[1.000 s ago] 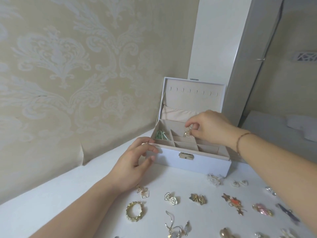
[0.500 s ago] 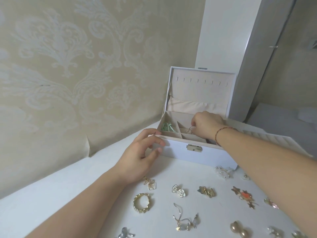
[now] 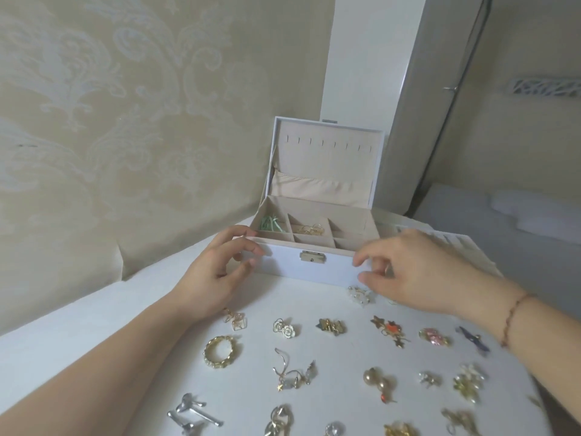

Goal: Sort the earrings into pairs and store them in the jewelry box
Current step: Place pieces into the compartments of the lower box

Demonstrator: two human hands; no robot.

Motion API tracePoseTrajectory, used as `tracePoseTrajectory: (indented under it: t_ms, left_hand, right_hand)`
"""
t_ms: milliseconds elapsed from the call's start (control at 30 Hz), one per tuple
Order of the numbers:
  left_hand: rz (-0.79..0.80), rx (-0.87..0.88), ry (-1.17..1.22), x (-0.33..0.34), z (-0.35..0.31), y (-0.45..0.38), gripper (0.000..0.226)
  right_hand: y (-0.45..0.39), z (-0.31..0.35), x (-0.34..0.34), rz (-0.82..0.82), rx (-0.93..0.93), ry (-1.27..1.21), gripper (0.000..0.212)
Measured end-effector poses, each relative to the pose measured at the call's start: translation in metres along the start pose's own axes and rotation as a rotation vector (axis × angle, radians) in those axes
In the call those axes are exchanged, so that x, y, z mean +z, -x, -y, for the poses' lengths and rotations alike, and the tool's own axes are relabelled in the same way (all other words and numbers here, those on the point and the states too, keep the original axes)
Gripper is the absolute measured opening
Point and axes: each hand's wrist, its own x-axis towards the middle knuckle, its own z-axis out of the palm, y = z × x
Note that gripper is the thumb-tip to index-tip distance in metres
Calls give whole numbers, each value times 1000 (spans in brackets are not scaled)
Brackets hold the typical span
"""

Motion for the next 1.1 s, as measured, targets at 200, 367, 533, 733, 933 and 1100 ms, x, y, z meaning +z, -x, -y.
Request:
tracePoseTrajectory:
  t_ms: [200,367,533,733,933,1100]
  left_hand:
    - [-9,-7,13,1,1,0,22]
    - [-14,-9,19,2,2,0,23]
    - [-15,-18,17,1,1,0,27]
    - [-19,-34,29,2,1,0,18]
    - [-29,-37,36,2,-1,0,27]
    - [-34,-30,52,2,-3,0,27]
  right_hand:
    - [8,-14,34,106,7,309,36]
    - [-2,-5,50,93,-58,385,31]
    - [-8,1,50,117,-86,217,23]
    - [-2,-6,48,122,-44,-49,16]
    - [-24,-20,9,-72,60,-634,13]
    - [-88,-48,0,-199,210,-484,8]
